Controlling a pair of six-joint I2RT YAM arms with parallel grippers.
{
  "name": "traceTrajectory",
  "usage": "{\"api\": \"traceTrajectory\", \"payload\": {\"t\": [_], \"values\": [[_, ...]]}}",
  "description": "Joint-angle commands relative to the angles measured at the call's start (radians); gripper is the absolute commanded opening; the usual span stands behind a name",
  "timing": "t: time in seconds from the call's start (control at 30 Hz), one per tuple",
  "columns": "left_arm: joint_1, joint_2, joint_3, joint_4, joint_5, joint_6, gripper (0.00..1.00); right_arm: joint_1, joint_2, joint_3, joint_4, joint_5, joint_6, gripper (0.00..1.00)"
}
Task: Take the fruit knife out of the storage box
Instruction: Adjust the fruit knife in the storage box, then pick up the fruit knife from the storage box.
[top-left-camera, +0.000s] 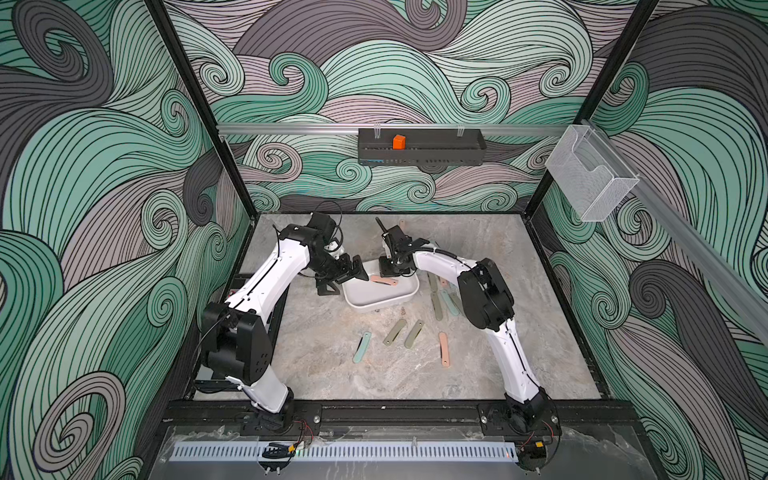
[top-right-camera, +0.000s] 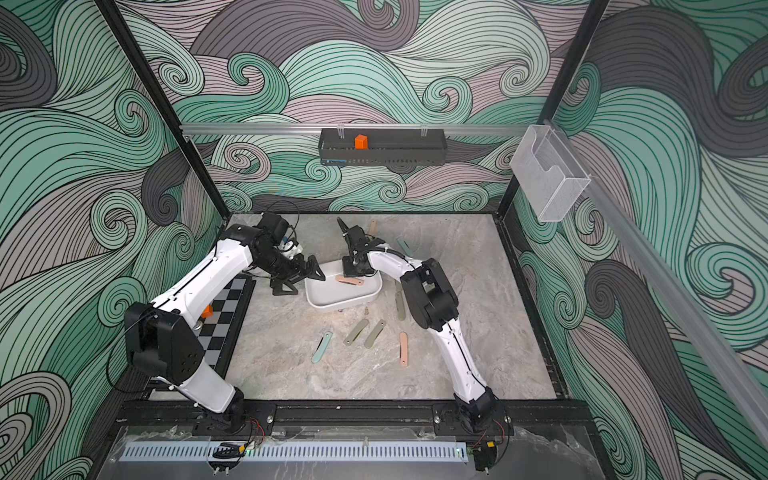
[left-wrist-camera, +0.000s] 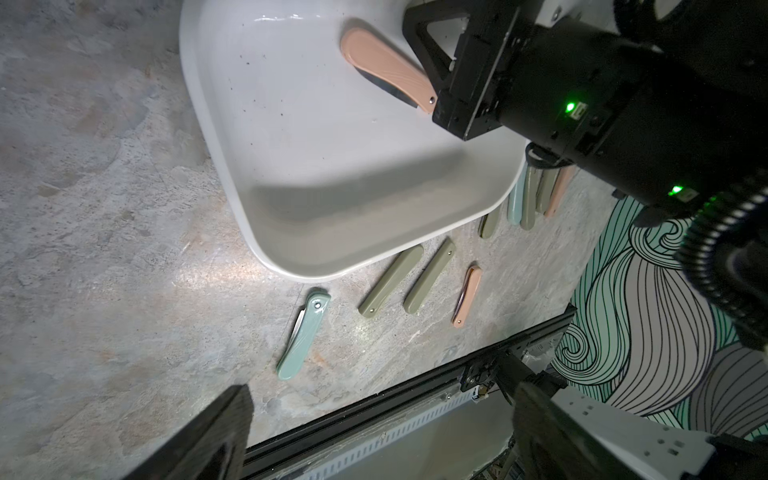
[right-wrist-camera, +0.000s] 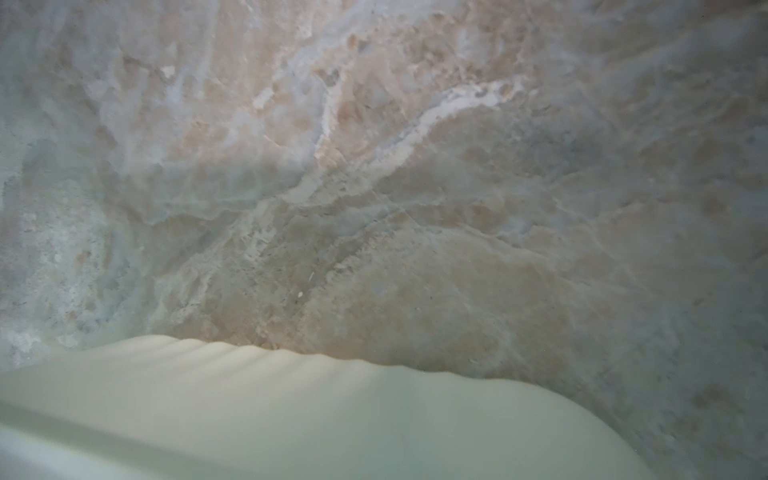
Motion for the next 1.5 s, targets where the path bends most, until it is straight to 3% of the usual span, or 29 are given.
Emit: {"api": "traceTrajectory", "payload": {"t": [0.0, 0.23, 0.43, 0.53, 0.7, 0.83, 1.03, 1.47], "values": [[0.007, -0.004, 0.02, 0.003, 0.009, 0.002, 0.99, -0.003, -0.004, -0.07, -0.03, -0.01, 0.014, 0.0], [0.007, 0.009, 0.046, 0.01, 0.006, 0.005, 0.99, -0.019, -0.158, -0.239, -0.022, -0.099, 0.004, 0.0], [0.007, 0.014, 0.059, 0.019, 0.023, -0.001, 0.99, -0.049, -0.168, -0.176, -0.109, -0.074, -0.057, 0.0], [0.009, 0.015, 0.055, 0.028, 0.041, -0.008, 0.99, -0.057, -0.166, -0.111, -0.158, -0.131, -0.072, 0.16], [0.007, 0.016, 0.073, 0.022, 0.043, -0.004, 0.99, -0.027, -0.169, -0.048, -0.235, -0.201, -0.126, 0.53], [0.008, 0.015, 0.073, 0.024, 0.052, -0.009, 0.99, -0.003, -0.153, 0.001, -0.306, -0.202, -0.21, 0.67], [0.007, 0.003, 0.055, 0.032, 0.053, -0.012, 0.99, 0.029, -0.129, 0.052, -0.388, -0.159, -0.286, 0.68], [0.007, -0.03, 0.001, 0.031, 0.06, -0.017, 0.99, 0.06, 0.042, 0.187, -0.444, -0.047, -0.283, 0.54]]}}
